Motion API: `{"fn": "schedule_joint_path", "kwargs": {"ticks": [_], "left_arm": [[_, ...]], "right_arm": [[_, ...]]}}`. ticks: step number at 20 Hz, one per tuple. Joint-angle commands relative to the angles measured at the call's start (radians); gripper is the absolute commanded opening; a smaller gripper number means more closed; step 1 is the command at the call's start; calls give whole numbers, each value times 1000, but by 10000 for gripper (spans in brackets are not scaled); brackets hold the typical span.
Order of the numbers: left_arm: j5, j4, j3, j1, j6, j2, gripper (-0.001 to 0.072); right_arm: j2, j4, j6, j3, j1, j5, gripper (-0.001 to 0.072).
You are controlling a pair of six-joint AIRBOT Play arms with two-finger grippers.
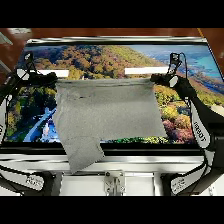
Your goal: Fold the shirts.
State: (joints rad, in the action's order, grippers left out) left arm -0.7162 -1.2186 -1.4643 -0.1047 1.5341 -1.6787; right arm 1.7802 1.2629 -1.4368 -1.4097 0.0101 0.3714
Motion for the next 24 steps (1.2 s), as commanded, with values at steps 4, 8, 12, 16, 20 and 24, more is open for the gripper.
{"fn": "schedule_joint_path", "kwargs": {"ticks": [4,8,12,16,20,24], "left_arm": [[-332,-151,-2,5,-15,-8,39],[-586,-132,26,8,-48,-10,38],[-595,-37,79,14,-47,-10,38],[-602,-37,96,11,-20,-10,39],[-613,-38,96,5,-21,-10,39],[-706,-35,63,-14,-19,-7,631]], "right_arm": [[7,21,2,0,-17,156,58],[8,97,1,0,-47,415,58],[8,106,-3,0,-49,477,58],[21,105,-40,0,-48,514,58],[26,96,-47,0,-43,568,59],[-32,93,10,-2,-45,561,470]]}}
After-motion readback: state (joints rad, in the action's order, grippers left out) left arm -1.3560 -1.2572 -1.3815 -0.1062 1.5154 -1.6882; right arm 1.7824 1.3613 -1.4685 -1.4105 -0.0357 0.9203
